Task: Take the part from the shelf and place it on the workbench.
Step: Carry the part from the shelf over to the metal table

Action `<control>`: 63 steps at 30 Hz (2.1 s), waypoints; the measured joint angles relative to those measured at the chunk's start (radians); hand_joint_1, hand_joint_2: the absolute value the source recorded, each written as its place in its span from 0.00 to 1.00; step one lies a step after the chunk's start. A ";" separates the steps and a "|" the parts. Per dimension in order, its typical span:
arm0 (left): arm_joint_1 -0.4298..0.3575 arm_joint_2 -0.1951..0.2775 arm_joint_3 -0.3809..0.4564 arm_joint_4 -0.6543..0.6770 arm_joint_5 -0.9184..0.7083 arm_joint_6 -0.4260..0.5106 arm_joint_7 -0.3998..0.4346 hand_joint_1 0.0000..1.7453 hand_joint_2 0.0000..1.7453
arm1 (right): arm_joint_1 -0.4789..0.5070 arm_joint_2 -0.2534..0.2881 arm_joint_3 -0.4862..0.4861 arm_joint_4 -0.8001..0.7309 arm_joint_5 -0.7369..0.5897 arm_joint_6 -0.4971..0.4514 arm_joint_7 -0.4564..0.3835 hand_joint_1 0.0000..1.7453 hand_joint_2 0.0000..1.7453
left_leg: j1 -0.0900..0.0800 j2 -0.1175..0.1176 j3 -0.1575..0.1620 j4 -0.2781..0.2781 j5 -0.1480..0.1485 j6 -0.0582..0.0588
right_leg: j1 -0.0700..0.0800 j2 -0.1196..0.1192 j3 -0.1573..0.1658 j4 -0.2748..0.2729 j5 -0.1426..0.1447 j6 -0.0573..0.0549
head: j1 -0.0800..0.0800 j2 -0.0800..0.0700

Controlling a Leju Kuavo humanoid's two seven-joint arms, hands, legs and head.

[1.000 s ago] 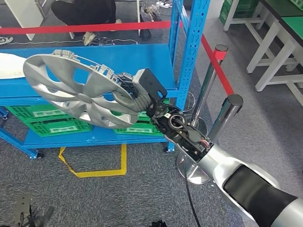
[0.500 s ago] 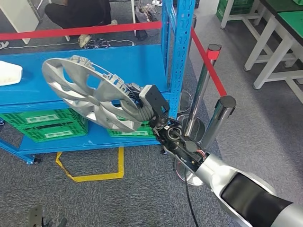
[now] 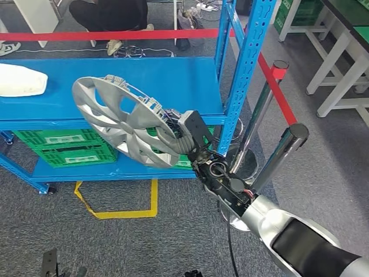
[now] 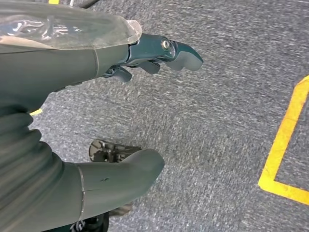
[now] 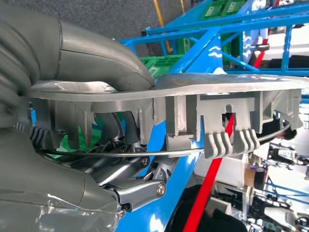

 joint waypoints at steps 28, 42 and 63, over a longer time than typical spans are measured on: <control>-0.043 -0.008 0.000 0.000 -0.010 0.006 0.033 0.00 1.00 | 0.013 0.037 -0.017 0.025 0.037 0.033 0.009 1.00 1.00 | 0.005 -0.001 -0.018 0.014 0.003 -0.005 | -0.004 -0.012 -0.032 0.112 -0.090 0.006 | -0.003 0.000; -0.054 -0.005 -0.002 0.000 -0.027 -0.004 0.048 0.00 1.00 | 0.030 0.054 -0.024 0.034 0.084 0.003 -0.006 1.00 1.00 | 0.007 0.005 -0.149 0.272 -0.114 -0.049 | 0.004 -0.014 0.127 -0.232 0.072 -0.044 | -0.015 0.000; -0.023 -0.004 -0.002 0.000 -0.005 0.007 -0.021 0.00 1.00 | 0.064 0.056 -0.026 0.035 0.096 -0.001 0.001 1.00 1.00 | 0.008 -0.064 -0.010 0.007 0.006 -0.009 | 0.002 0.060 0.079 -0.152 0.059 -0.015 | -0.002 0.000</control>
